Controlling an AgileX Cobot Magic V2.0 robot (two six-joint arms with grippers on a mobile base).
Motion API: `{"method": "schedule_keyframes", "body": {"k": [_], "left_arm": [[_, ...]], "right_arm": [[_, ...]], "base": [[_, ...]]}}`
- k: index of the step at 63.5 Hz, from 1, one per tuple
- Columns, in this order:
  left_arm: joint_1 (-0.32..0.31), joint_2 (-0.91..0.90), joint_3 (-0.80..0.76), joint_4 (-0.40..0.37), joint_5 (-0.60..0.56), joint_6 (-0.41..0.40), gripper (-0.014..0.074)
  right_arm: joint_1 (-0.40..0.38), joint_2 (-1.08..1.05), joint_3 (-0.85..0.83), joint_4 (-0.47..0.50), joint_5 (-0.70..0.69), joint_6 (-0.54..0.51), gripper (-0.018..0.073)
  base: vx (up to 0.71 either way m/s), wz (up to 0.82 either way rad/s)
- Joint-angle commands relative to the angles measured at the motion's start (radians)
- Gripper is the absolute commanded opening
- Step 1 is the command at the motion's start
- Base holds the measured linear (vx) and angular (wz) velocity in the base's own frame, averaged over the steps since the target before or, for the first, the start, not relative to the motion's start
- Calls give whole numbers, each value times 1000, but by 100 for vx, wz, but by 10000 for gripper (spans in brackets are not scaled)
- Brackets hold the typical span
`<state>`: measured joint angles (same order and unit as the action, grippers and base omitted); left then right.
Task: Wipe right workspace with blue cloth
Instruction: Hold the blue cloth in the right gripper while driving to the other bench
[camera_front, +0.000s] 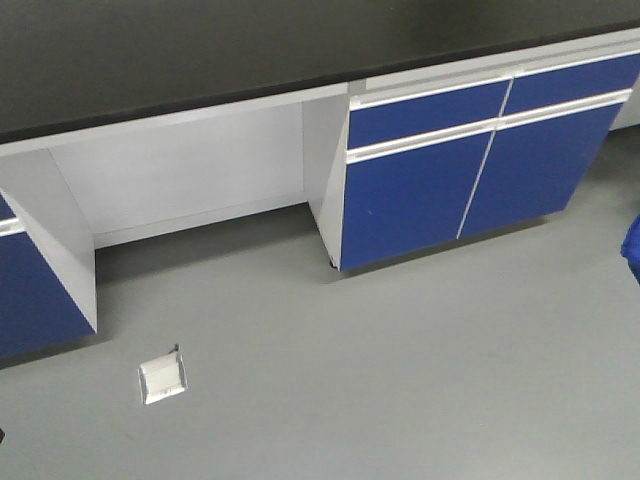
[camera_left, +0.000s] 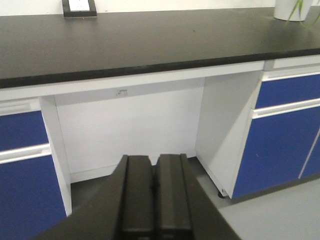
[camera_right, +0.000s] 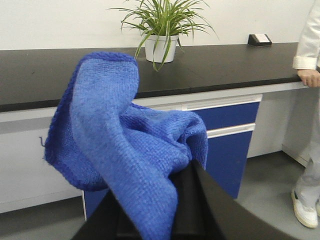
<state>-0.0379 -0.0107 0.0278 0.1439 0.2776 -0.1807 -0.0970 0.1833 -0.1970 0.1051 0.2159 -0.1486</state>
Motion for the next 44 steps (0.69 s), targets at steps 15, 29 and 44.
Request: {"method": "schedule_keyframes", "body": {"k": [15,29,44], "left_arm": [[-4,-16,30,1,-79,-8,-6],[-4,-16,30,1,-79,-8,-6],[-4,-16,30,1,-79,-8,-6]], "right_arm": [[-1,13,-32,0,-94,-4,-3],[-1,13,-32,0,-94,-4,-3],[-1,13,-32,0,-93,-4,-3]], "base": [[41,11],[41,28],[42,37]]}}
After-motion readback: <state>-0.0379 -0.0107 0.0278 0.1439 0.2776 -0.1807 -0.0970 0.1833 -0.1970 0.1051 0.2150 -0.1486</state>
